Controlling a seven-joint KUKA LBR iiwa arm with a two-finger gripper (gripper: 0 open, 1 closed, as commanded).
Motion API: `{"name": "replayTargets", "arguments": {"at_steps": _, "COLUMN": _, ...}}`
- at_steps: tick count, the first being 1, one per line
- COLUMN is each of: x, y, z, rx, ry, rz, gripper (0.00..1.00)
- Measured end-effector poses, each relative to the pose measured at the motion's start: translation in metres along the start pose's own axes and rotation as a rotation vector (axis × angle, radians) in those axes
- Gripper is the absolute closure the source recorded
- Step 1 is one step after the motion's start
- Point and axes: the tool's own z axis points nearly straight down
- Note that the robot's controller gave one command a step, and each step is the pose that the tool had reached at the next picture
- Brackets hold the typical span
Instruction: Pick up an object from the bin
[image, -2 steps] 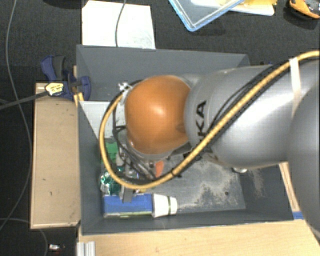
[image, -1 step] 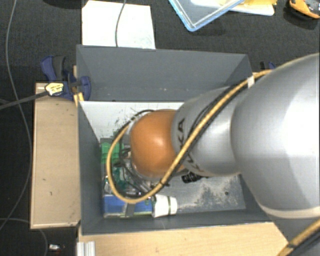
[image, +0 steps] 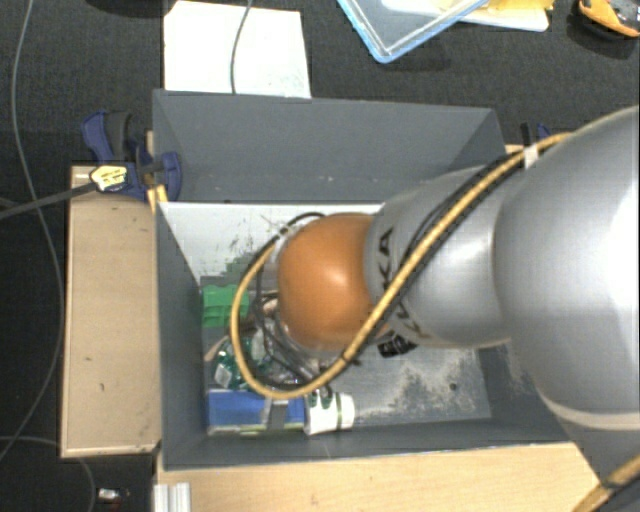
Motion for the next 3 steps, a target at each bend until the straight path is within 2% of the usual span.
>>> {"name": "replayTargets", "arguments": {"at_steps": 1, "x": -0.014, "y": 0.048, "z": 0.025, "rx": -0.002, "ry": -0.001, "rz": 0.121, "gripper": 0.0}}
{"name": "replayTargets", "arguments": {"at_steps": 2, "x": -0.008, "y": 0.041, "z": 0.05, "rx": -0.008, "ry": -0.022, "rz": 0.099, "gripper": 0.0}}
{"name": "replayTargets", "arguments": {"at_steps": 3, "x": -0.032, "y": 0.034, "z": 0.046, "rx": -0.013, "ry": -0.026, "rz": 0.225, "gripper": 1.0}}
